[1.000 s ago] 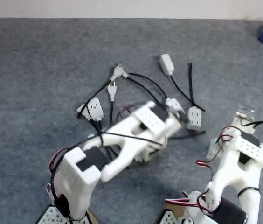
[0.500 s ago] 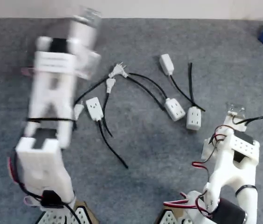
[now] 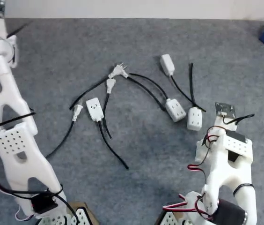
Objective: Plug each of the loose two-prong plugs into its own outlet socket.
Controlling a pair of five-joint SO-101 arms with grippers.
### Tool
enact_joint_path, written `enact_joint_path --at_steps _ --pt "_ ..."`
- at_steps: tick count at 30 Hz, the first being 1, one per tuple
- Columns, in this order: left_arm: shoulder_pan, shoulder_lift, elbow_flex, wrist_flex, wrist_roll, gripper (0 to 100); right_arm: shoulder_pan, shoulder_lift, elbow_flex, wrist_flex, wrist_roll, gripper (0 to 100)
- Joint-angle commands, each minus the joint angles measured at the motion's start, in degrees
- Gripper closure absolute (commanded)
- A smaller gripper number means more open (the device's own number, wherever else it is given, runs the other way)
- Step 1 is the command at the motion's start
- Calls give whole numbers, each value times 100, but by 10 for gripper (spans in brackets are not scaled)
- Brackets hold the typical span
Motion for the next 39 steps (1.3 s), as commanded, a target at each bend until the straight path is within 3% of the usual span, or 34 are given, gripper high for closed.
enact_joint_path --at_steps 1,4,6,9,11,15,18,25,33,39 --pt "-365 259 -374 -730 -62 885 -171 -171 48 13 53 548" --pt "-602 435 -365 -1310 -53 880 -268 -180 189 4 53 548" --pt "-681 541 -365 -1521 -62 825 -400 -180 198 4 53 548" --pt "-699 585 -374 -1371 -220 687 -549 -180 198 4 53 548" --pt "-690 611 -382 -1160 -492 649 -567 -180 198 4 53 548" --pt "-690 620 -365 -730 -404 722 -576 -180 198 4 53 548" --pt "-673 620 -382 -211 -396 710 -585 -180 198 13 53 548" --pt "110 576 -400 2004 -413 695 -963 -180 171 435 53 548" --pt "541 558 -31 2092 44 697 -1138 -189 84 708 35 548" --pt "989 -681 2325 2092 26 697 -1798 -180 -760 1569 -360 548"
